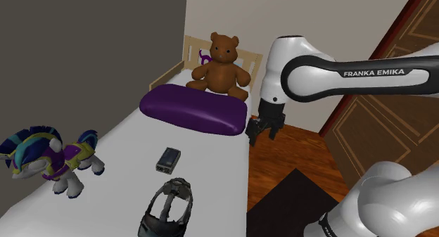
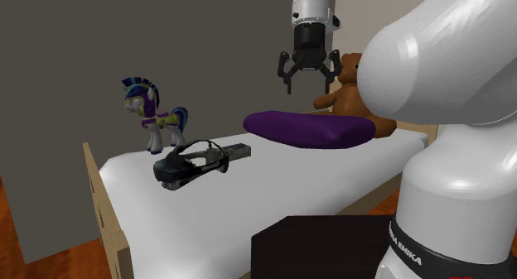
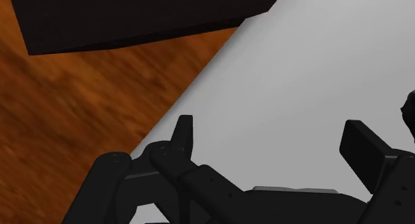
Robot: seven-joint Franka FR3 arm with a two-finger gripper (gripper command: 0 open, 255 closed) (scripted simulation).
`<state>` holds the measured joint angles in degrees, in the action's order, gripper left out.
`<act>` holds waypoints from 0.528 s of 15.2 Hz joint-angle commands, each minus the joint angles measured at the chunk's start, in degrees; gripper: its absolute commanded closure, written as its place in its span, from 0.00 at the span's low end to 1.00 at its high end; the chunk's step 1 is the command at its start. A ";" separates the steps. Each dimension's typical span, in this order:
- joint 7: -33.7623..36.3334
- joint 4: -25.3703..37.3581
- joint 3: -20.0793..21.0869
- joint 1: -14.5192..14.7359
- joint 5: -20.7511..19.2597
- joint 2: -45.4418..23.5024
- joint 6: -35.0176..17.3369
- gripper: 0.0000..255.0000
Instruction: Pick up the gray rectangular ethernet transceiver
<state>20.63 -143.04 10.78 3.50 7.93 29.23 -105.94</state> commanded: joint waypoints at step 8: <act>11.24 5.19 7.28 0.98 -0.08 -17.14 -14.98 0.00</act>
<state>30.37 -138.65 17.23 4.42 8.22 14.53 -118.88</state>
